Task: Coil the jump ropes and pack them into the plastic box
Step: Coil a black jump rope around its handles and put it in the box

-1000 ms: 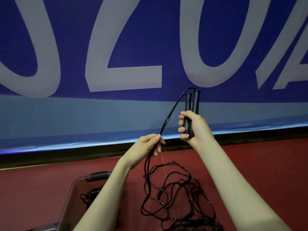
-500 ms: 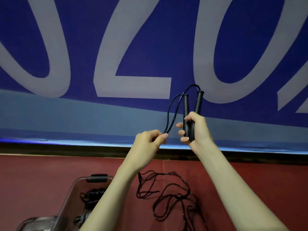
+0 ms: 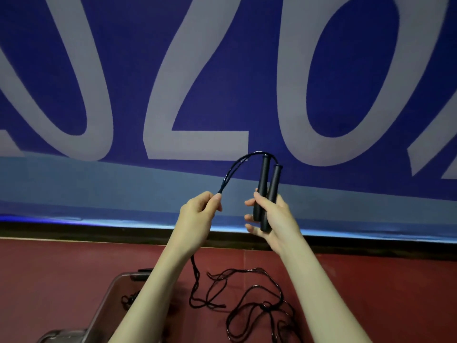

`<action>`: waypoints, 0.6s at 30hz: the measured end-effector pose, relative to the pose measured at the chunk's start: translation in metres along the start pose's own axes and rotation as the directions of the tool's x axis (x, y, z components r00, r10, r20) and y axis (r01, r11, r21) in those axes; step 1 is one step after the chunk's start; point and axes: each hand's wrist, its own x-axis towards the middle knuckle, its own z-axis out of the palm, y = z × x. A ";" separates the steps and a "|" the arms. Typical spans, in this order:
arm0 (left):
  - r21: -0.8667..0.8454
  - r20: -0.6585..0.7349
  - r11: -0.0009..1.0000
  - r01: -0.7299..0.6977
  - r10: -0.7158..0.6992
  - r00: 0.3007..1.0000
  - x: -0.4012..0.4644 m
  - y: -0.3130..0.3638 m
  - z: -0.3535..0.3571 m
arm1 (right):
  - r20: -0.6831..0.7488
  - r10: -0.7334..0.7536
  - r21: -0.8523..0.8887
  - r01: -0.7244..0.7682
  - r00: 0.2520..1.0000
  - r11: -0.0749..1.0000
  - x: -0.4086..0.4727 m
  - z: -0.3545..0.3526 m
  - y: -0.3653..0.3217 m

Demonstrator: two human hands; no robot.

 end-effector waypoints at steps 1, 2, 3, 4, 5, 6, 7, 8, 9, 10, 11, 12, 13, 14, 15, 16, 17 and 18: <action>0.015 0.014 1.000 -0.006 0.005 1.000 0.001 0.000 0.001 | 0.000 -0.004 -0.030 0.004 1.000 1.000 0.000 -0.001 -0.002; 0.021 0.028 1.000 -0.010 0.009 1.000 0.002 0.001 0.001 | -0.007 -0.009 -0.035 0.009 1.000 0.999 0.001 -0.001 -0.005; 0.020 0.047 1.000 -0.010 0.009 0.999 0.002 0.001 0.003 | -0.031 -0.011 -0.018 0.011 0.999 1.000 0.002 -0.004 -0.007; 0.021 0.066 1.000 -0.012 0.010 0.998 0.004 0.002 0.004 | -0.060 -0.010 0.004 0.010 0.998 1.000 0.004 -0.006 -0.011; 0.024 0.086 1.000 -0.015 0.013 0.996 0.005 0.001 0.006 | -0.088 -0.001 0.024 0.003 0.996 1.000 0.006 -0.009 -0.013; 0.029 0.108 0.999 -0.018 0.015 0.994 0.006 -0.001 0.007 | -0.106 0.011 0.039 -0.007 0.994 0.999 0.007 -0.012 -0.014; 0.040 0.124 0.999 -0.024 0.019 0.992 0.008 -0.002 0.009 | -0.109 0.023 0.050 -0.018 0.994 0.999 0.008 -0.014 -0.014; 0.051 0.139 0.998 -0.030 0.023 0.990 0.008 -0.004 0.009 | -0.107 0.034 0.065 -0.027 0.994 0.998 0.008 -0.015 -0.012; 0.062 0.153 0.997 -0.034 0.025 0.988 0.008 -0.006 0.010 | -0.103 0.043 0.089 -0.034 0.994 0.995 0.008 -0.016 -0.010; 0.077 0.171 0.996 -0.036 0.022 0.985 0.006 -0.008 0.010 | -0.095 0.047 0.124 -0.035 0.994 0.992 0.007 -0.016 -0.007; 0.097 0.191 0.995 -0.029 0.010 0.982 0.006 -0.011 0.011 | -0.085 0.047 0.172 -0.032 0.995 0.985 0.007 -0.016 -0.004; 0.114 0.210 0.993 -0.005 -0.019 0.977 0.005 -0.015 0.010 | -0.077 0.042 0.224 -0.024 0.996 0.974 0.007 -0.015 0.000; 0.113 0.225 0.993 0.032 -0.057 0.973 0.005 -0.020 0.009 | -0.071 0.024 0.263 -0.004 0.997 0.965 0.006 -0.015 0.000; 0.101 0.250 0.992 0.082 -0.105 0.962 0.004 -0.026 0.006 | -0.065 0.005 0.298 0.014 0.998 0.955 0.005 -0.013 0.002; 0.069 0.286 0.989 0.134 -0.148 0.947 0.005 -0.033 0.003 | -0.060 -0.017 0.313 0.035 0.998 0.949 0.005 -0.012 0.001; 0.029 0.331 0.982 0.185 -0.184 0.926 0.005 -0.039 0.000 | -0.058 -0.041 0.316 0.058 0.997 0.947 0.004 -0.010 0.000; 0.005 0.377 0.974 0.225 -0.210 0.902 0.005 -0.045 -0.003 | -0.061 -0.060 0.318 0.076 0.996 0.945 0.004 -0.008 -0.001; -0.004 0.422 0.967 0.254 -0.229 0.877 0.004 -0.050 -0.005 | -0.071 -0.068 0.322 0.088 0.995 0.943 0.004 -0.006 -0.002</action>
